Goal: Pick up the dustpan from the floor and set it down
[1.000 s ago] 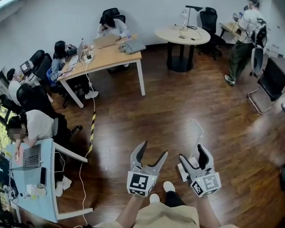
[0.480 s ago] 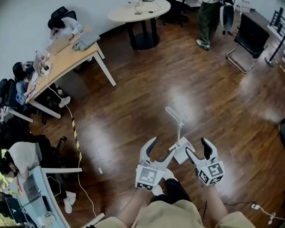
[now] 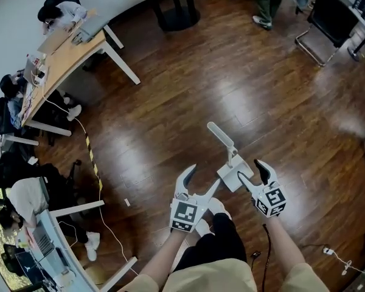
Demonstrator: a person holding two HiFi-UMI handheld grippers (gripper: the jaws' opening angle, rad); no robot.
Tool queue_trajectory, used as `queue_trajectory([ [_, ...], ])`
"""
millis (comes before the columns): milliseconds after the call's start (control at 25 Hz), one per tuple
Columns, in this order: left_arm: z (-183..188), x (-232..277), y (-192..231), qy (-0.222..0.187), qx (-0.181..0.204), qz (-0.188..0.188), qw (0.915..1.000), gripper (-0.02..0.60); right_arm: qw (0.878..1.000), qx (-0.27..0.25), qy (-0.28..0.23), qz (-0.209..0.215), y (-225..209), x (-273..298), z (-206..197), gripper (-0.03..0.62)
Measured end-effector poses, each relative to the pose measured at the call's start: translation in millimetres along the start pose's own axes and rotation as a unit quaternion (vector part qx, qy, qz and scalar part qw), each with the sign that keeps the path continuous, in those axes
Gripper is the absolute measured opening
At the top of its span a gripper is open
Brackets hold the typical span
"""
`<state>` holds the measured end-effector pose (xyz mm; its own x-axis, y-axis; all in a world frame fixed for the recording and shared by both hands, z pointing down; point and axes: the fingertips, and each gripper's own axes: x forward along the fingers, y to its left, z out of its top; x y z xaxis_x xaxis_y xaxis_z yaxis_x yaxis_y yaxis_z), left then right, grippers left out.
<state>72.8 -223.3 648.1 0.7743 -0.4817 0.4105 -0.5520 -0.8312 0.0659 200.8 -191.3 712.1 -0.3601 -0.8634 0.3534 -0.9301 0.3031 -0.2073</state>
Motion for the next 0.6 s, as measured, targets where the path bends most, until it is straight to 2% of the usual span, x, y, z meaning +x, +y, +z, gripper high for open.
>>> queue_trajectory([
  [200,-32.9,5.4,25.6,0.030,-0.014,0.018,0.9993,0.305,0.999,-0.025,0.030,0.024,-11.2,61.3,-27.7,0.328],
  [480,-34.7,-0.7,34.8,0.026,-0.042,0.041,0.9979,0.305,0.997,-0.045,0.033,0.058,-16.1,117.2,-34.2,0.325],
  [600,-31.1,-5.0,37.4,0.022,-0.046,0.052,0.9974,0.305,0.995,-0.059,0.038,0.076,-14.5,130.8,-32.5,0.264],
])
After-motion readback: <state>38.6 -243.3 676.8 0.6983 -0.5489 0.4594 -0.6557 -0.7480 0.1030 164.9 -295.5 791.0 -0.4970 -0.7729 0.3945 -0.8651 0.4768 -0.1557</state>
